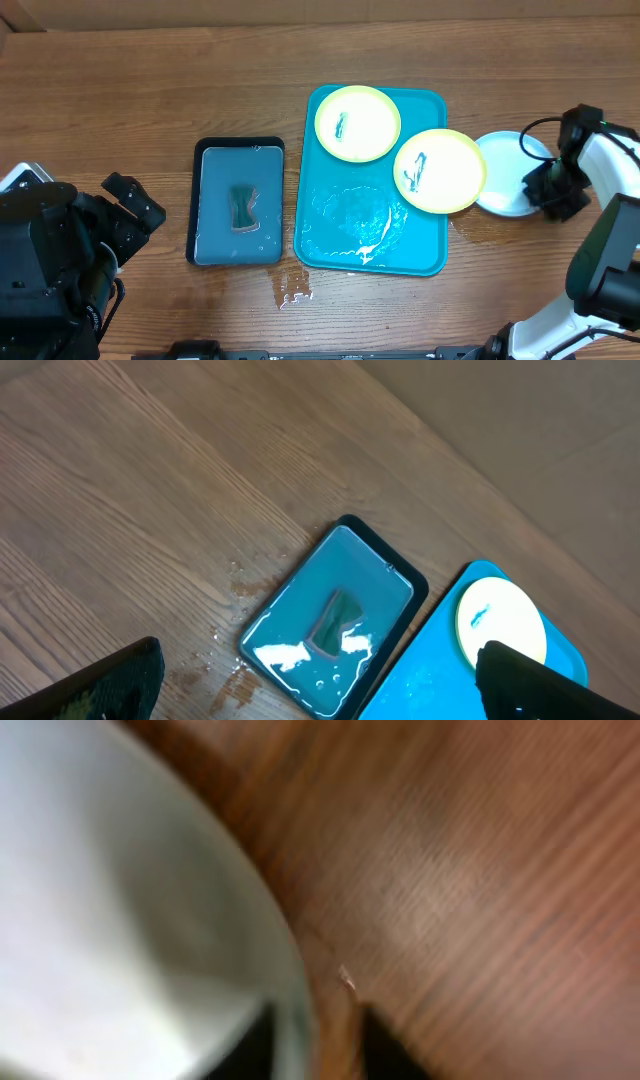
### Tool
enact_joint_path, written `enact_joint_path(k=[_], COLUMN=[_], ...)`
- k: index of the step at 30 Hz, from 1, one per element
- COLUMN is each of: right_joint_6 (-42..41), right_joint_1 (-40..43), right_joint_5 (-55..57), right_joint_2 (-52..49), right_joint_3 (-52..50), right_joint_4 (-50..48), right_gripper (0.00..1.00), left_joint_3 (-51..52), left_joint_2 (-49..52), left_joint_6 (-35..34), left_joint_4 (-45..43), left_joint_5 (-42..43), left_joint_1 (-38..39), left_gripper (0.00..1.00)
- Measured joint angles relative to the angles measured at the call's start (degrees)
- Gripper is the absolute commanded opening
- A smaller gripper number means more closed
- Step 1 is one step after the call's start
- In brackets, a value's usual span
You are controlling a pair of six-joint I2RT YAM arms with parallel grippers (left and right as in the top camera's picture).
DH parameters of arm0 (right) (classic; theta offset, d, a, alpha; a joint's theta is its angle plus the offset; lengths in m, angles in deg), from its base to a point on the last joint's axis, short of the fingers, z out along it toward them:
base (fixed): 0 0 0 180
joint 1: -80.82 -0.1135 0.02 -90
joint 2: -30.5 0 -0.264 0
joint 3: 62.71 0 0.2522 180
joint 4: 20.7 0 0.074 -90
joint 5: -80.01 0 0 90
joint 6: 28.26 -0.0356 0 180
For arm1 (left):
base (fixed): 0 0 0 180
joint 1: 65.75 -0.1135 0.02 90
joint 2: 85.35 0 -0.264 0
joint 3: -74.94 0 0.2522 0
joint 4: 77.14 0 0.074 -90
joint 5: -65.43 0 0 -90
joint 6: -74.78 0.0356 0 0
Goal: Clean dirty plates on tray and stack at the side
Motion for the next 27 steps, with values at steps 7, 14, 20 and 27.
enact_joint_path(k=[7, 14, 20, 27], right_joint_6=[17.55, 23.63, 19.65, 18.18], right_joint_1=[-1.03, -6.78, -9.07, -11.13], right_joint_5=[-20.02, -27.36, -22.27, -21.42], right_joint_2=[0.79, 1.25, 1.25, 6.45], right_joint_3=[4.31, 1.66, -4.37, -4.00], right_joint_4=[-1.92, -12.85, -17.11, -10.23], right_gripper=[0.60, 0.56, 0.04, 0.04], left_joint_3=[0.00, 0.00, 0.00, 0.00], left_joint_2=[0.00, 0.00, 0.00, 0.00], left_joint_6=[0.00, 0.00, 0.00, 0.00], left_joint_4=[0.00, 0.00, 0.02, 0.02], left_joint_5=[0.00, 0.00, 0.00, 0.00], left_joint_1=[0.00, -0.02, 0.00, 0.00], left_gripper=[1.00, 1.00, 1.00, 1.00])
